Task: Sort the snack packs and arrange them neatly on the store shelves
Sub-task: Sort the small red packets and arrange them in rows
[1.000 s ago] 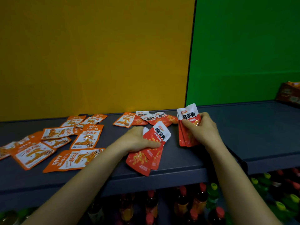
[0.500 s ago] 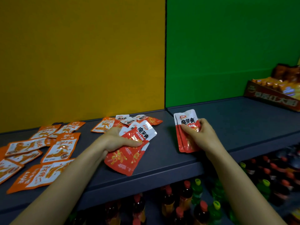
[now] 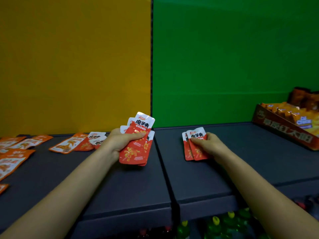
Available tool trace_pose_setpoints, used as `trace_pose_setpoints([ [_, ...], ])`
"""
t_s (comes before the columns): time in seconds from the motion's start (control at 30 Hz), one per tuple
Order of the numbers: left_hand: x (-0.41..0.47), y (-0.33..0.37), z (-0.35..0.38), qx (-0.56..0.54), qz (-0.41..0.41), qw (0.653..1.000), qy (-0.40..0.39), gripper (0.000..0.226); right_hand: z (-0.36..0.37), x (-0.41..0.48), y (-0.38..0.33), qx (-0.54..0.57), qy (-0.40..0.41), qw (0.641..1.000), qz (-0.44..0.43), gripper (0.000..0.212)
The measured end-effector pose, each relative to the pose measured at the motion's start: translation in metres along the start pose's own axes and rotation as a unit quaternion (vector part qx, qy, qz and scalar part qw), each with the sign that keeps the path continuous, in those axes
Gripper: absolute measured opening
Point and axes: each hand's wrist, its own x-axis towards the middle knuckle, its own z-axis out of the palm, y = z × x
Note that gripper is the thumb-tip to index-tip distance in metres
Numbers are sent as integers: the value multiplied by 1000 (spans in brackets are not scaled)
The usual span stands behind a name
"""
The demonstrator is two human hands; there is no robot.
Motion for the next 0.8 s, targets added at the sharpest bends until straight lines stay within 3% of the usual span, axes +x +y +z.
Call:
trace_pose_setpoints([
  [0.33,56,-2,101,-76,45,991,102,30,-3,77,3,-152,17,987,-55,42],
  [0.8,70,-16,95,-28,52,989,139,20,28,104,6,-204,26,971,-119,53],
])
